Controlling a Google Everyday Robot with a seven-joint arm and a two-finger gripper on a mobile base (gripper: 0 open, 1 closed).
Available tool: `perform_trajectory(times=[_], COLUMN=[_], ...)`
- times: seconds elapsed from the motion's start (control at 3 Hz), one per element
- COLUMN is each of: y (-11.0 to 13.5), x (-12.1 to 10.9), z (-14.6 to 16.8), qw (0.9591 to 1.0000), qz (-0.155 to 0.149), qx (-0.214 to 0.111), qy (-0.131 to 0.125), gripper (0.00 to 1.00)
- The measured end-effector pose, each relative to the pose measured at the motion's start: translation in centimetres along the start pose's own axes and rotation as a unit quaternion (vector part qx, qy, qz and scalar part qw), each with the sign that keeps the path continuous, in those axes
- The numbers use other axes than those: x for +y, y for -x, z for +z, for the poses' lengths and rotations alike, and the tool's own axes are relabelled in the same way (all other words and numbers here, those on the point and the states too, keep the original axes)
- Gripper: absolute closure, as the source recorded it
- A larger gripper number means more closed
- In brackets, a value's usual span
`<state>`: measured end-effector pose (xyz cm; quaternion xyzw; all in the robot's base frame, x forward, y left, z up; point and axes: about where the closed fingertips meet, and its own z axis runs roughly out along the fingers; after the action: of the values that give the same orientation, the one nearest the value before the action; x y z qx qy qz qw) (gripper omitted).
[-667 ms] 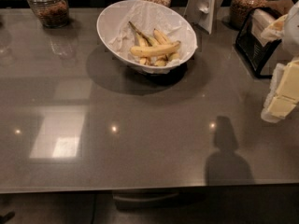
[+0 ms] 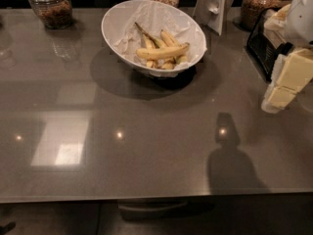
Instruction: Pick banana from white bowl
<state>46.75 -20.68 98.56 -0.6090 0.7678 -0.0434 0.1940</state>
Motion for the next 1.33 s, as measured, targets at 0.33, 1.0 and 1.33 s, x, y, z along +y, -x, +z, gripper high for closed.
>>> perform_trajectory(times=[0.33, 1.0, 1.33], y=[2.1, 8.4, 9.0], x=[-3.9, -10.8, -11.4], z=[1.0, 4.4, 4.8], qw=[0.9992, 0.9845, 0.9805], qz=[-0.008, 0.017, 0.022], qx=[-0.035, -0.174, -0.195], qy=[-0.018, 0.0, 0.008], gripper=[0.0, 0.0, 0.0])
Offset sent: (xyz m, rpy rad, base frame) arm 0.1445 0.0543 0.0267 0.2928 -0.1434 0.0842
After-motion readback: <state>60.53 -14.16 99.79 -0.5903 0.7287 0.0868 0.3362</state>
